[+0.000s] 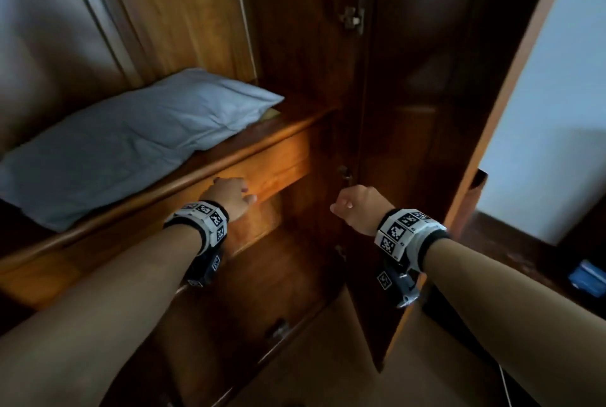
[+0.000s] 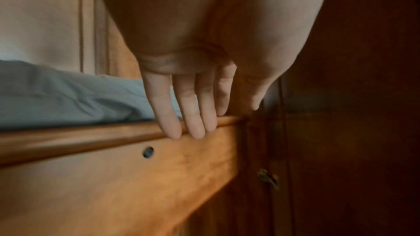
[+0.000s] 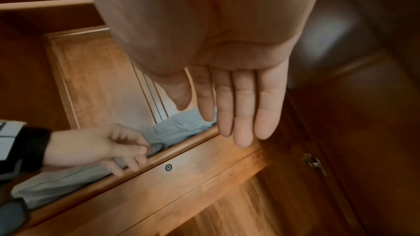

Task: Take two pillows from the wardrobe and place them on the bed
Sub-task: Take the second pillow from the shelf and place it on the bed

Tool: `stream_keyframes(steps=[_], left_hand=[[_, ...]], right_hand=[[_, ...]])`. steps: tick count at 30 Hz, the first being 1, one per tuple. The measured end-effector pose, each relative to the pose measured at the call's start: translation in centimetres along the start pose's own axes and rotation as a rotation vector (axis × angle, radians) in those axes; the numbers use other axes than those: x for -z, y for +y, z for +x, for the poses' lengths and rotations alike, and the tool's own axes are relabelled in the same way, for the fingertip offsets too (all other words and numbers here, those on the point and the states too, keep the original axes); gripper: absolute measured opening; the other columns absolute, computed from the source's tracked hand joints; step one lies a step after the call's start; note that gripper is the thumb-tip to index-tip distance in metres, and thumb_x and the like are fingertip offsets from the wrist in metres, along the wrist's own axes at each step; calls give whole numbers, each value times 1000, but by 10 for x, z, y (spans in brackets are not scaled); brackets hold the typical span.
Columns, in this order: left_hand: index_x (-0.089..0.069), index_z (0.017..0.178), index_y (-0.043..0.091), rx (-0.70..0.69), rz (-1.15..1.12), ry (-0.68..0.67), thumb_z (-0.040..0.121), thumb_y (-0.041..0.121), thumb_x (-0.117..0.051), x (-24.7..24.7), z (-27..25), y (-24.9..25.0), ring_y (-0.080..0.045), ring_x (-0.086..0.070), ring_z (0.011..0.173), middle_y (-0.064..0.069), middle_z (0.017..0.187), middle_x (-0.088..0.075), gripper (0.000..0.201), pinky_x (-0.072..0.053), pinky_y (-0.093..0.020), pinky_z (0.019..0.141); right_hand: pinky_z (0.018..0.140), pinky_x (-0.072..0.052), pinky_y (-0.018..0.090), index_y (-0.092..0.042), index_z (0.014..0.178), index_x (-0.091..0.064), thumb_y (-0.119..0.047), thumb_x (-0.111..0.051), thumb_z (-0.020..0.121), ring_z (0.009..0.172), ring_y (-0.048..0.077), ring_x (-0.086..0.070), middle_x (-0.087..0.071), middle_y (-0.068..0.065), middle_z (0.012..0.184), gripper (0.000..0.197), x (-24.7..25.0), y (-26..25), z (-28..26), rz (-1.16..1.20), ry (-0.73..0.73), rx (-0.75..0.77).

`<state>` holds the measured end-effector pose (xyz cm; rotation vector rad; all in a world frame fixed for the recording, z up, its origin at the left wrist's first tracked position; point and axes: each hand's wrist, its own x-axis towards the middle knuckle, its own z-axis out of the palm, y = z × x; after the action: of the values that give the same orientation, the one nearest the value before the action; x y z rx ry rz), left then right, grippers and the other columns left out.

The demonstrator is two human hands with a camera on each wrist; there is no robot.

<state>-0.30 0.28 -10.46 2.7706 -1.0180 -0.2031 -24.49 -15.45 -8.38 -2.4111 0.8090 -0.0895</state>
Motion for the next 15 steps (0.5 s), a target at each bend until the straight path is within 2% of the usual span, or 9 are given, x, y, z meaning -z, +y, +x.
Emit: stream_keyframes(steps=[5,7,9,11,13,15], left_hand=[[-57,127,15,26,-57,244,90,41,-61,71,58,-65,-34,-59,117,-13,129,-63,46,-50,-41,94],[-50,135,12,66,-5,285,92,39,-59,97,78,-95,-37,-53,123,-16,135,-57,52,-46,-43,97],[-37,144,10,127,68,216,89,42,-61,111,89,-111,-41,-42,134,-18,146,-45,68,-37,-48,106],[-25,149,12,239,168,120,82,50,-63,124,103,-151,-42,-30,141,-18,155,-31,86,-27,-53,115],[-15,153,14,353,207,19,76,57,-67,126,111,-192,-41,-21,146,-17,160,-21,102,-23,-52,118],[-5,156,16,441,230,-40,71,63,-70,130,114,-222,-40,-20,147,-16,162,-15,116,-23,-51,118]], right_hand=[[86,-55,40,-16,100,-65,-35,-59,88,100,29,-65,-69,10,105,23,7,-56,91,-13,69,53],[90,-53,38,-17,114,-60,-37,-63,86,107,30,-64,-68,11,114,34,4,-87,136,-33,104,84],[94,-51,39,-17,125,-53,-38,-66,85,115,31,-61,-65,11,122,48,4,-107,165,-48,120,105],[95,-50,40,-17,128,-52,-37,-68,82,116,32,-60,-62,13,126,53,-5,-144,202,-62,137,145],[94,-51,39,-18,132,-49,-37,-71,78,117,33,-58,-57,15,131,61,-18,-180,230,-55,122,175],[98,-48,40,-20,138,-43,-40,-75,76,121,34,-56,-51,14,136,73,-31,-211,258,-82,103,214]])
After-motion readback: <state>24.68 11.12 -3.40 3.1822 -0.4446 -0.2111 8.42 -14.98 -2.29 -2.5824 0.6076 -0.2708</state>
